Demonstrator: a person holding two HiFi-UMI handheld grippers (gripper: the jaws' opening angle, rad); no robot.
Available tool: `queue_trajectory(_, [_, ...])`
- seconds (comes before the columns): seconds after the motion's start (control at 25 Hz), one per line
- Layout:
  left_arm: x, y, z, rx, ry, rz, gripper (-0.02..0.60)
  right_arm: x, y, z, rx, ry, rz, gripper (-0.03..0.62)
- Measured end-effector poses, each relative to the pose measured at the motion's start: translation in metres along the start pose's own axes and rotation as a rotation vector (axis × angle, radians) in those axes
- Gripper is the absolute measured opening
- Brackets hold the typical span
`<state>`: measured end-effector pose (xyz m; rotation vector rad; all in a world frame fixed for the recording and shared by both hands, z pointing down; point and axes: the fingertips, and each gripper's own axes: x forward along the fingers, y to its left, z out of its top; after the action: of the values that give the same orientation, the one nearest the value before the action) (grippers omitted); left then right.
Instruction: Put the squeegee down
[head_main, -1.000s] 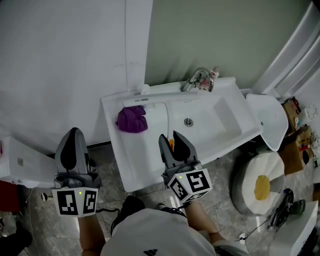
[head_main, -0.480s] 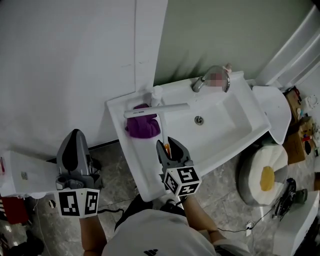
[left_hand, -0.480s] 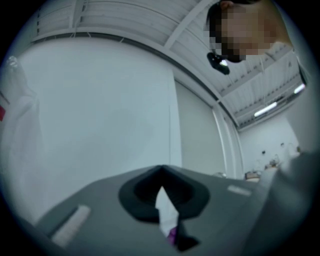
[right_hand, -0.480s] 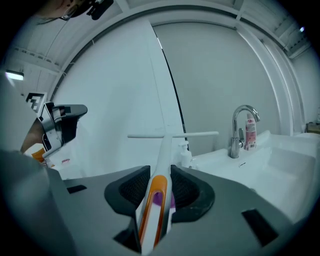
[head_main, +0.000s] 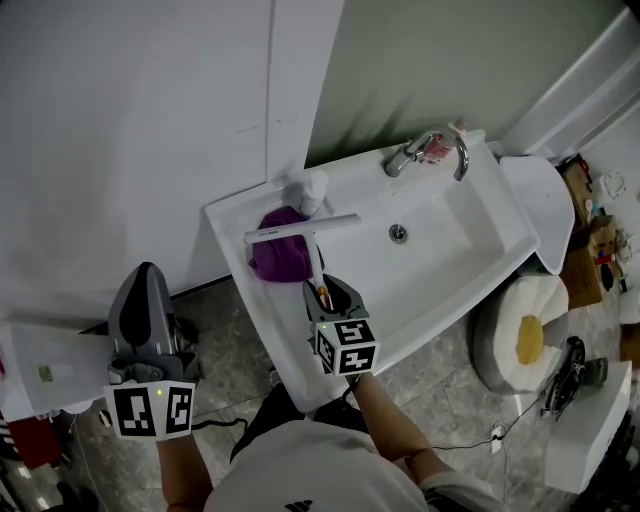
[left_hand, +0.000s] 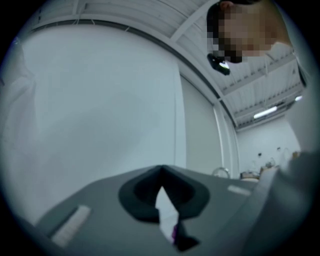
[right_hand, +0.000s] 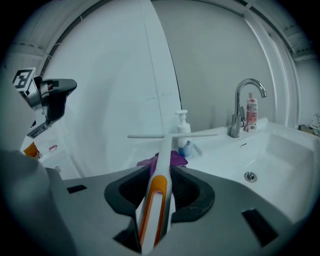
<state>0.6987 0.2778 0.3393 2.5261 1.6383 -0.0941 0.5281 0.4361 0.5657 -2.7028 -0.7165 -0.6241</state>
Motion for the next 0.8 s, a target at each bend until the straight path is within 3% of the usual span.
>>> queue_trajectory(0.8, [0.007,0.036,-0.024,-0.013,0.06,0.02,0.008,0.067,-0.007,-0.049,0.094,0.198,-0.082,0.127])
